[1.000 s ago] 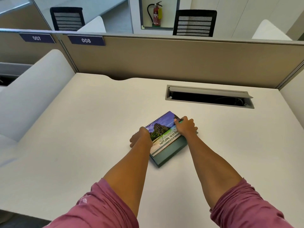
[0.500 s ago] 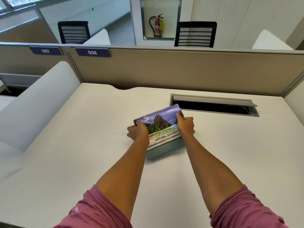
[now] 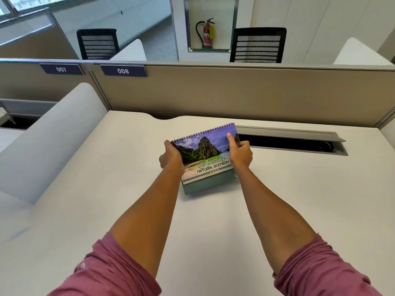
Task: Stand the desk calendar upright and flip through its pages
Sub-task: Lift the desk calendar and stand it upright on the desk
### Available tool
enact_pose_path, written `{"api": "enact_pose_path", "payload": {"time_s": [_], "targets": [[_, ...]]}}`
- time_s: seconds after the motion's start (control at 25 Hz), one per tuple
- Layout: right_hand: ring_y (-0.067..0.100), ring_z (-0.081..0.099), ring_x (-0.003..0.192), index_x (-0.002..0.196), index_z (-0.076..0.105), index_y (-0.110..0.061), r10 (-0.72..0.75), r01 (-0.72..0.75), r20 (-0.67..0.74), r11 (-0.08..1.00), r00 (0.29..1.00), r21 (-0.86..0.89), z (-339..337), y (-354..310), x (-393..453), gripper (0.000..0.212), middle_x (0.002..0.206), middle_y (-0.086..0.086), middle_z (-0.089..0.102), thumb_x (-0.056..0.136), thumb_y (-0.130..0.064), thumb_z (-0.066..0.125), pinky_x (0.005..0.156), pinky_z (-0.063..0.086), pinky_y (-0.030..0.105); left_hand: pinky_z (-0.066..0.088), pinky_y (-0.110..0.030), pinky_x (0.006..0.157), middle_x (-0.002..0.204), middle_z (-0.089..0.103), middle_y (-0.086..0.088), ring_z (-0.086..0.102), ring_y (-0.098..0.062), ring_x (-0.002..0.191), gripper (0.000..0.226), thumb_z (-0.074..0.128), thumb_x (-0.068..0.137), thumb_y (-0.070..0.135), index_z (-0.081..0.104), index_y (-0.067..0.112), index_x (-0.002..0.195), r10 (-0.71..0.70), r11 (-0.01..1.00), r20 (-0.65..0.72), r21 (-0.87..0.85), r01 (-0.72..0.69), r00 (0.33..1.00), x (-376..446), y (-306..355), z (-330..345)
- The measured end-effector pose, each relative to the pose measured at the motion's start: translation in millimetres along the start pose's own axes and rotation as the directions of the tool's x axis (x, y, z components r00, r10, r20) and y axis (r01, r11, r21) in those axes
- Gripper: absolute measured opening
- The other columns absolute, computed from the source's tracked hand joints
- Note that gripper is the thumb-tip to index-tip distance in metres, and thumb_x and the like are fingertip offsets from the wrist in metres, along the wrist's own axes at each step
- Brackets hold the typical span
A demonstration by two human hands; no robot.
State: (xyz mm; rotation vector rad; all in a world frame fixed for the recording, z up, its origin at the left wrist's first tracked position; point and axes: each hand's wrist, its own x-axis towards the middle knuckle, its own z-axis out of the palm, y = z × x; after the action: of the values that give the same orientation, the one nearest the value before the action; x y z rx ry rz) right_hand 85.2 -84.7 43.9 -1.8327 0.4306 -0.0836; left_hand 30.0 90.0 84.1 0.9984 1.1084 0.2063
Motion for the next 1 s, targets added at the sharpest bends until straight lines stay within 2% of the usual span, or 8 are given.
{"api": "enact_pose_path", "payload": {"time_s": [0.16, 0.28, 0.4, 0.6, 0.72, 0.88, 1.0], "targets": [[0.017, 0.055, 0.07, 0.085, 0.048, -0.012, -0.015, 0.015, 0.01, 0.997, 1.0, 0.071, 15.1, -1.3, 7.7, 0.051, 0.075, -0.002, 0.056, 0.084, -0.062, 0.058, 0.064, 0.042, 0.03, 0.058, -0.047, 0.087, 0.108, 0.064, -0.009, 0.066, -0.032, 0.095, 0.058, 0.057, 0.079, 0.065, 0.05, 0.015, 0.108, 0.002, 1.0, 0.078, -0.009, -0.001, 0.997, 16.0, 18.7, -0.5], [0.012, 0.054, 0.069, 0.086, 0.049, -0.012, -0.04, 0.037, 0.015, 0.986, 0.999, 0.162, 29.9, -6.2, 10.8, 0.045, 0.074, -0.005, 0.055, 0.087, -0.056, 0.06, 0.059, 0.041, 0.023, 0.059, -0.049, 0.085, 0.106, 0.067, -0.009, 0.068, -0.032, 0.093, 0.056, 0.066, 0.071, 0.06, 0.052, 0.015, 0.1, 0.036, 0.999, 0.101, -0.034, -0.033, 0.994, 34.5, 34.4, 2.5], [0.011, 0.052, 0.067, 0.077, 0.046, -0.018, -0.074, 0.066, 0.026, 0.974, 0.997, 0.215, 44.3, -12.9, 18.2, 0.038, 0.073, -0.006, 0.054, 0.087, -0.052, 0.062, 0.06, 0.043, 0.023, 0.059, -0.047, 0.084, 0.103, 0.069, -0.008, 0.069, -0.029, 0.092, 0.045, 0.067, 0.07, 0.054, 0.058, 0.016, 0.093, 0.074, 0.997, 0.12, -0.026, -0.071, 0.99, 47.8, 48.1, 6.4], [0.009, 0.051, 0.066, 0.075, 0.045, -0.017, -0.125, 0.103, 0.075, 0.962, 0.989, 0.253, 71.4, -19.0, 37.6, 0.04, 0.071, -0.007, 0.054, 0.086, -0.049, 0.065, 0.063, 0.045, 0.022, 0.058, -0.045, 0.085, 0.092, 0.07, -0.003, 0.07, -0.027, 0.096, 0.05, 0.065, 0.06, 0.051, 0.069, 0.014, 0.093, 0.118, 0.993, 0.149, -0.033, -0.115, 0.982, 72.0, 72.6, 12.6], [0.009, 0.053, 0.066, 0.071, 0.043, -0.021, -0.141, 0.113, 0.1, 0.963, 0.985, 0.246, 88.6, -26.2, 45.8, 0.038, 0.07, -0.008, 0.053, 0.086, -0.047, 0.065, 0.063, 0.045, 0.02, 0.057, -0.041, 0.084, 0.091, 0.07, -0.002, 0.067, -0.024, 0.094, 0.044, 0.062, 0.068, 0.05, 0.068, 0.016, 0.096, 0.167, 0.986, 0.157, -0.047, -0.162, 0.973, 87.6, 81.9, 14.6], [-0.008, 0.052, 0.054, 0.073, 0.041, -0.018, -0.163, 0.126, 0.144, 0.964, 0.976, 0.235, 106.0, -33.5, 57.8, 0.035, 0.069, -0.009, 0.05, 0.091, -0.038, 0.063, 0.054, 0.039, 0.007, 0.055, -0.034, 0.079, 0.091, 0.07, -0.002, 0.064, -0.021, 0.087, 0.03, 0.06, 0.08, 0.046, 0.066, 0.018, 0.089, 0.203, 0.979, 0.149, -0.057, -0.196, 0.968, 105.0, 90.8, 16.3], [-0.013, 0.049, 0.05, 0.076, 0.043, -0.014, -0.173, 0.131, 0.16, 0.962, 0.972, 0.241, 112.3, -35.3, 65.9, 0.033, 0.069, -0.009, 0.05, 0.092, -0.036, 0.062, 0.051, 0.038, 0.005, 0.055, -0.032, 0.078, 0.091, 0.069, -0.002, 0.063, -0.019, 0.085, 0.028, 0.059, 0.083, 0.046, 0.064, 0.019, 0.087, 0.206, 0.978, 0.15, -0.057, -0.2, 0.967, 114.3, 92.4, 18.0]]}}
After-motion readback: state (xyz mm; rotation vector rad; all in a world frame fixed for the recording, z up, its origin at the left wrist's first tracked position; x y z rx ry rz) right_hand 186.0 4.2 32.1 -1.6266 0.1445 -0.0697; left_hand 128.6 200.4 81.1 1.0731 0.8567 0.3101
